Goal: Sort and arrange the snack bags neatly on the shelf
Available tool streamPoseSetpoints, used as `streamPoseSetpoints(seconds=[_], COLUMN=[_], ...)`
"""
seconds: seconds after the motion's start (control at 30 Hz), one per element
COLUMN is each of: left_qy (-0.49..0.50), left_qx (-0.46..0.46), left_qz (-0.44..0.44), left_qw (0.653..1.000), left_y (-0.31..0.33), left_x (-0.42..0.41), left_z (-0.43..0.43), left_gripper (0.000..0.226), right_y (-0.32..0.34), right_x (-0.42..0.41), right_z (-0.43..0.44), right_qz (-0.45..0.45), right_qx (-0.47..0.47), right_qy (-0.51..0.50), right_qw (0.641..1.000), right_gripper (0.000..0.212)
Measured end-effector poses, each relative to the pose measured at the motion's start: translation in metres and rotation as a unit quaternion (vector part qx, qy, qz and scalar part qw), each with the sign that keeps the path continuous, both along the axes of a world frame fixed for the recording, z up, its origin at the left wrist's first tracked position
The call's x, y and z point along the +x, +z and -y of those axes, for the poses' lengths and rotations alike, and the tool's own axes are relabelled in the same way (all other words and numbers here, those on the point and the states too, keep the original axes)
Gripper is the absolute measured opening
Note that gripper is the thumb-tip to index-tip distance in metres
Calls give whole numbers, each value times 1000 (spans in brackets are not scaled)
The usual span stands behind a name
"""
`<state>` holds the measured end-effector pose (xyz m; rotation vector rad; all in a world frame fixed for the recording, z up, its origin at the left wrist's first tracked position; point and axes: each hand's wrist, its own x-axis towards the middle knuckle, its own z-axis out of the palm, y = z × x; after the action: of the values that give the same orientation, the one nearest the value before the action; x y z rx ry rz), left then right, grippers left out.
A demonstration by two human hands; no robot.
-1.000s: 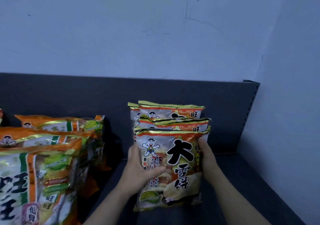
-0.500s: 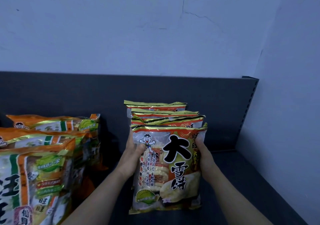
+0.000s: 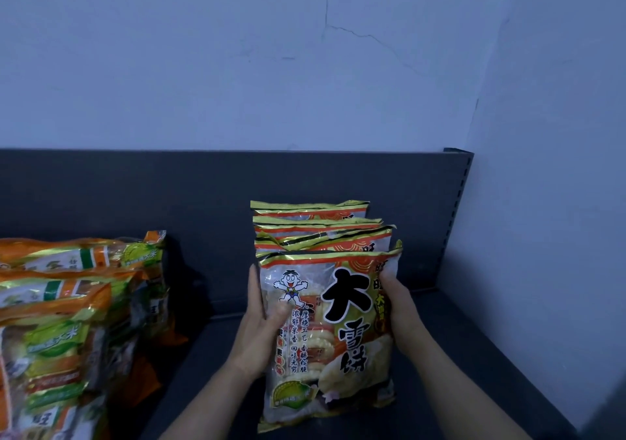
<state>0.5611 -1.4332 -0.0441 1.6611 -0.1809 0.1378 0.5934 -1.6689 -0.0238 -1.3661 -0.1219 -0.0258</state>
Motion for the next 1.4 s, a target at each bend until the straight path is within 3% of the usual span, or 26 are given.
streamPoseSetpoints(seconds=[0.2, 0.37, 0.53, 0.63, 0.83, 0.97, 1.17, 1.4], left_qy=[-27, -4, 18, 32, 65, 91, 144, 187], left_qx=[-6, -19, 3, 5, 65, 133, 286, 384], left_qz=[-17, -27, -33, -42, -49, -23, 72, 143], left_qw=[999, 999, 999, 999, 995, 987, 945, 893], left_y=[-36, -42, -44, -44, -57, -38, 6, 39], left_x=[-36, -46, -48, -57, -67, -78, -105, -136], left_z=[8, 18, 21, 23, 21, 17, -6, -59], left_gripper=[125, 132, 120, 108, 103, 96, 64, 56], right_y=[-27, -45, -45, -51, -57, -45, -13, 17], right_x=[-35, -57, -66, -70, -88, -102, -130, -153], right_z=[5, 0, -4, -4, -5, -11, -25, -92], right_qz=[3, -9, -9, -13, -34, 10, 108, 220], right_qx=[-73, -107, -106, -116, -197, -282, -385, -493], right_qy=[-15, -14, -40, -56, -87, -157, -255, -241], right_qw=[997, 994, 994, 992, 976, 946, 881, 806], right_gripper=[98, 87, 82, 90, 91, 97, 74, 50])
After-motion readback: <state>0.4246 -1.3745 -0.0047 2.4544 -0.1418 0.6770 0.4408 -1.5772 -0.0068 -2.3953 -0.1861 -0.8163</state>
